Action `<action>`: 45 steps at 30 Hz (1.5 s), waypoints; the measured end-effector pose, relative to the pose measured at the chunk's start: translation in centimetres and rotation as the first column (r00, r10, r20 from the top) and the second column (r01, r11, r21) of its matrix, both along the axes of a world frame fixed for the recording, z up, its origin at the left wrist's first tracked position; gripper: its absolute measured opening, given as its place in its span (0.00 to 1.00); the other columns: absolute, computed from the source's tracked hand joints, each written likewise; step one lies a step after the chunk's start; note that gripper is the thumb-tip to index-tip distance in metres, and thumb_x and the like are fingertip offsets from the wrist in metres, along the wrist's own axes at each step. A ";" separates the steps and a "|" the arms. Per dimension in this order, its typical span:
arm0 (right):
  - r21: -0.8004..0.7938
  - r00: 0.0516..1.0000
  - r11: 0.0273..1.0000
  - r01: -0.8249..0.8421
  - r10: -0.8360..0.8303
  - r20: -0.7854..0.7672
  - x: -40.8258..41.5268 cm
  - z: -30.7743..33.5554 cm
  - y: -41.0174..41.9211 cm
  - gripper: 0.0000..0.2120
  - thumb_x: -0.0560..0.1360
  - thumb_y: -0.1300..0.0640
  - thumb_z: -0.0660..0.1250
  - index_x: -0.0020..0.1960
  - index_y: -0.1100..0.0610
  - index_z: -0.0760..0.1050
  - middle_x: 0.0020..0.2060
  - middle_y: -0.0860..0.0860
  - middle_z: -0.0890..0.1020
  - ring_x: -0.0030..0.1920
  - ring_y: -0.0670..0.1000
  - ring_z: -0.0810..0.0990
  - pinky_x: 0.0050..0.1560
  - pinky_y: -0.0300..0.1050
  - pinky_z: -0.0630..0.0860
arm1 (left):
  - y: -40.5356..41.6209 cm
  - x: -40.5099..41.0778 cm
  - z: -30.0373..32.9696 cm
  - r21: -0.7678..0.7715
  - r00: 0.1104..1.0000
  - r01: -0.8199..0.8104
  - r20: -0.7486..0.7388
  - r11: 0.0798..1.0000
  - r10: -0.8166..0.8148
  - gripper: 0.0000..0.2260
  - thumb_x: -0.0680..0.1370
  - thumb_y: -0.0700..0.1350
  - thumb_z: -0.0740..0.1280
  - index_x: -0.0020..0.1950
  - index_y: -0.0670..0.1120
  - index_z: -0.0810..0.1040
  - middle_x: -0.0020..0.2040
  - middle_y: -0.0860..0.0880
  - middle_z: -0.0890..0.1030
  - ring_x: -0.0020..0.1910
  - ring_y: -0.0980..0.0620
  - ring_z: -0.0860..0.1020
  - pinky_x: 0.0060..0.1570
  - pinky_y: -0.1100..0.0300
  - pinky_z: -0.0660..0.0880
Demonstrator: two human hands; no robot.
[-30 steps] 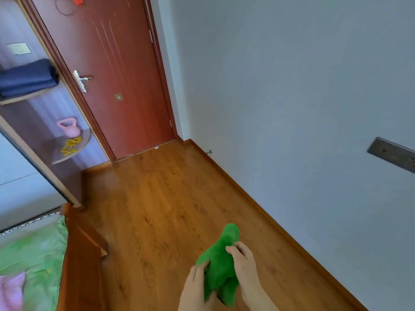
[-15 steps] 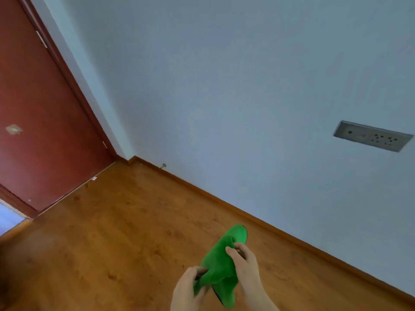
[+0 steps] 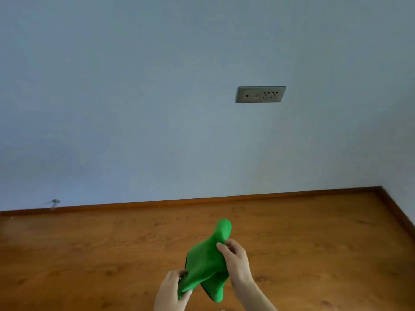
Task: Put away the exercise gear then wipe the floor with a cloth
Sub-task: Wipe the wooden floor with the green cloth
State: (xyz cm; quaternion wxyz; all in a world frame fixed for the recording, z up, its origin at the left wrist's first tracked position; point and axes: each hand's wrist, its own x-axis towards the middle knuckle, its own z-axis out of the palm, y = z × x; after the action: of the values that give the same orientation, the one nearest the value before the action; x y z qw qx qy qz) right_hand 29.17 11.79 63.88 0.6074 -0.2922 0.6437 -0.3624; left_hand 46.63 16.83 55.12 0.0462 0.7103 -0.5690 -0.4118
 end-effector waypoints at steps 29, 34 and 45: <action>-0.073 0.792 0.993 -0.093 0.029 -0.610 -24.6 -36.3 -22.2 0.09 0.78 0.58 0.63 0.57 0.56 0.75 0.49 0.48 0.78 0.48 0.46 0.76 0.44 0.31 0.71 | -28.7 -16.8 -29.4 0.301 0.849 -0.006 -0.502 0.954 0.164 0.08 0.80 0.40 0.59 0.52 0.46 0.76 0.50 0.46 0.81 0.47 0.51 0.80 0.46 0.62 0.72; -0.233 0.407 0.916 -0.325 -0.087 -0.909 -24.3 -48.4 -26.0 0.10 0.72 0.65 0.69 0.53 0.62 0.77 0.45 0.54 0.79 0.43 0.54 0.78 0.38 0.44 0.76 | -32.2 -14.7 -40.3 0.292 0.845 -0.015 -0.507 0.956 0.167 0.09 0.80 0.39 0.58 0.53 0.45 0.77 0.51 0.45 0.81 0.49 0.49 0.80 0.49 0.59 0.73; 0.388 -0.032 0.678 -0.624 0.474 -0.880 -15.5 -75.7 -23.0 0.15 0.77 0.50 0.60 0.61 0.52 0.73 0.44 0.54 0.82 0.43 0.55 0.82 0.49 0.47 0.73 | -35.7 -11.2 -62.6 0.234 0.895 -0.032 -0.425 0.972 0.131 0.11 0.81 0.38 0.55 0.53 0.45 0.77 0.52 0.44 0.81 0.51 0.49 0.80 0.53 0.54 0.75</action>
State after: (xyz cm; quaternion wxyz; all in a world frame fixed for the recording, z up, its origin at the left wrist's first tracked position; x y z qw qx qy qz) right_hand 13.68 -11.18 -11.80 0.1603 -0.7126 0.6716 0.1244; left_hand 35.39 -18.92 -7.52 0.1111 0.6236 -0.4644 -0.6190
